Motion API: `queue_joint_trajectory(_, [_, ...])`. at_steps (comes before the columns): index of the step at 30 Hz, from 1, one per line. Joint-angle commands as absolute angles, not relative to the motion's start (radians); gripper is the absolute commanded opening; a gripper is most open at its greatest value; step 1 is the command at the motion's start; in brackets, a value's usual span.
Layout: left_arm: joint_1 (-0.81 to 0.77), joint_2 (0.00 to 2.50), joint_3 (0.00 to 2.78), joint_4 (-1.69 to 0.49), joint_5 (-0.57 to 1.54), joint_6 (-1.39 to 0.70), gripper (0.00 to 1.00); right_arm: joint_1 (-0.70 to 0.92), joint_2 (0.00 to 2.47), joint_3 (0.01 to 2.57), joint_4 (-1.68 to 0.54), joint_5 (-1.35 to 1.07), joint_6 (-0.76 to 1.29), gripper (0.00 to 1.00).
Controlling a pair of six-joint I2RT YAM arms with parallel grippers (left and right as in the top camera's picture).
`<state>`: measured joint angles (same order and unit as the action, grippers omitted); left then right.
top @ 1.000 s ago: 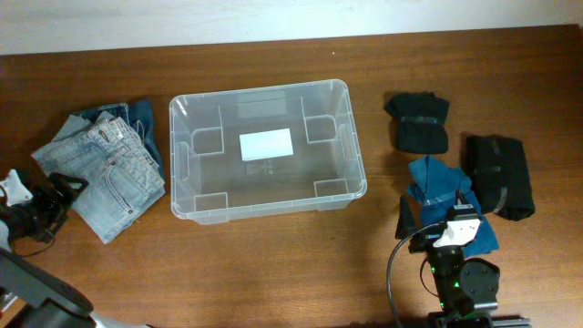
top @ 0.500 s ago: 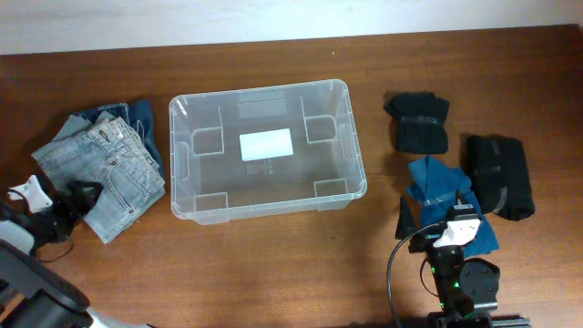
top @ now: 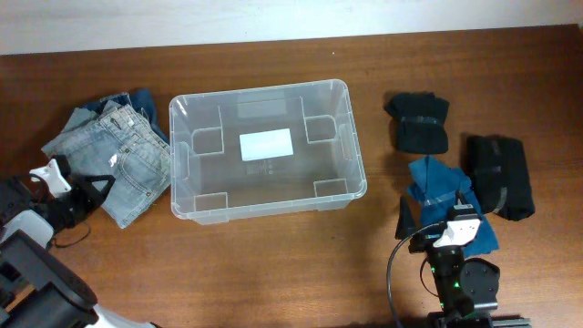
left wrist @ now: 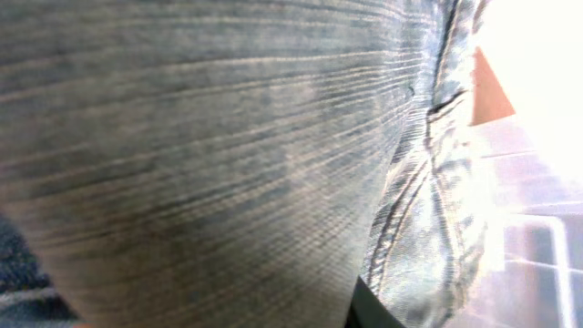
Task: Pack container
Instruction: 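Move the left gripper to the light-blue jeans and grasp the top pair, then lift the light-blue jeans with the left gripper toward the container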
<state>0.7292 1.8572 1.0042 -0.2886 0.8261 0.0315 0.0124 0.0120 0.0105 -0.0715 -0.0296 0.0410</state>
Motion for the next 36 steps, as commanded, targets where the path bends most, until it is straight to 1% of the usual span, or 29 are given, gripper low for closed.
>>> queue_joint_trajectory(1, [0.714, 1.864, 1.064, -0.286, 0.996, -0.047, 0.09, 0.004, 0.006, 0.006, -0.078, -0.025, 0.034, 0.98])
queue_joint_trajectory(3, [0.714, 1.849, 1.101, -0.293, 1.021, -0.088, 0.01, 0.004, 0.006, 0.006, -0.078, -0.025, 0.033, 0.98])
queue_joint_trajectory(8, [0.713, 1.747, 1.181, -0.342, 1.026, -0.102, 0.01, 0.004, 0.006, 0.006, -0.078, -0.025, 0.033, 0.98])
queue_joint_trajectory(9, [0.713, 1.694, 1.190, -0.342, 1.024, -0.102, 0.01, 0.004, 0.006, 0.006, -0.078, -0.025, 0.034, 0.98])
queue_joint_trajectory(15, [0.713, 1.554, 1.193, -0.346, 1.021, -0.101, 0.01, 0.004, 0.006, 0.006, -0.078, -0.025, 0.034, 0.98])
queue_joint_trajectory(18, [0.713, 1.533, 1.193, -0.361, 1.019, -0.101, 0.01, 0.004, 0.006, 0.006, -0.078, -0.025, 0.034, 0.98])
queue_joint_trajectory(26, [0.713, 1.533, 1.193, -0.528, 0.773, -0.029, 0.01, 0.004, 0.006, 0.006, -0.078, -0.025, 0.034, 0.98])
queue_joint_trajectory(30, [0.713, 1.533, 1.193, -0.536, 0.759, -0.030, 0.05, 0.004, 0.006, 0.006, -0.078, -0.025, 0.033, 0.98])
queue_joint_trajectory(33, [0.713, 1.533, 1.193, -0.540, 0.759, -0.084, 0.06, 0.004, 0.006, 0.006, -0.078, -0.025, 0.034, 0.98])
queue_joint_trajectory(34, [0.713, 1.533, 1.193, -0.544, 0.759, -0.115, 0.09, 0.004, 0.006, 0.006, -0.078, -0.025, 0.033, 0.98])
queue_joint_trajectory(36, [0.713, 1.533, 1.193, -0.551, 0.758, -0.142, 0.10, 0.004, 0.006, 0.006, -0.078, -0.025, 0.034, 0.98])
